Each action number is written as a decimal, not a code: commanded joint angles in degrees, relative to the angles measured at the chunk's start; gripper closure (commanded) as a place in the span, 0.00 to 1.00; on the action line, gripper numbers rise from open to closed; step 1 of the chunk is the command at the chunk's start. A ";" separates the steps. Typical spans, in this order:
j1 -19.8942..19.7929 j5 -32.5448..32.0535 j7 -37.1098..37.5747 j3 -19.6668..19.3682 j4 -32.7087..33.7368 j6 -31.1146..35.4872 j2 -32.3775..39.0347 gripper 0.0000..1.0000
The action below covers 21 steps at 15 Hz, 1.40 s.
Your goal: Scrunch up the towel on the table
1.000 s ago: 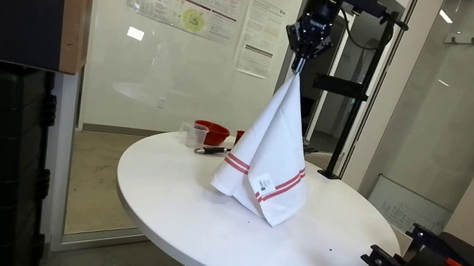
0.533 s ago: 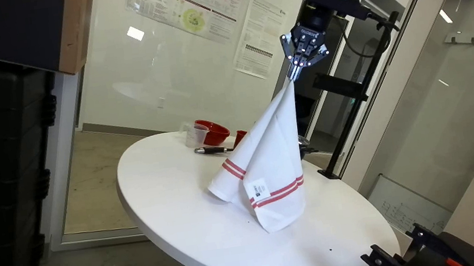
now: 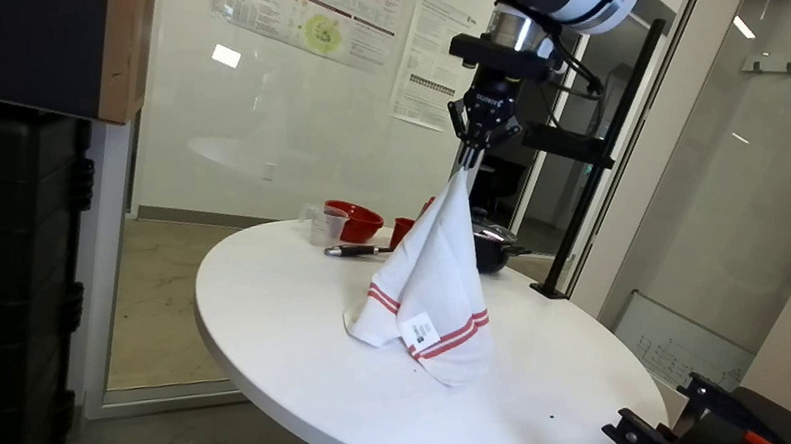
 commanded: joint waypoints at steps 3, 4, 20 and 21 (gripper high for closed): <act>3.50 -5.52 11.82 -4.11 1.99 0.97 6.13 0.99; 4.25 -6.11 14.13 -4.82 2.96 0.66 8.25 0.99; 9.34 5.28 53.64 -4.80 13.60 -12.38 25.19 1.00; 9.32 7.42 54.91 -3.45 15.49 -14.61 27.38 1.00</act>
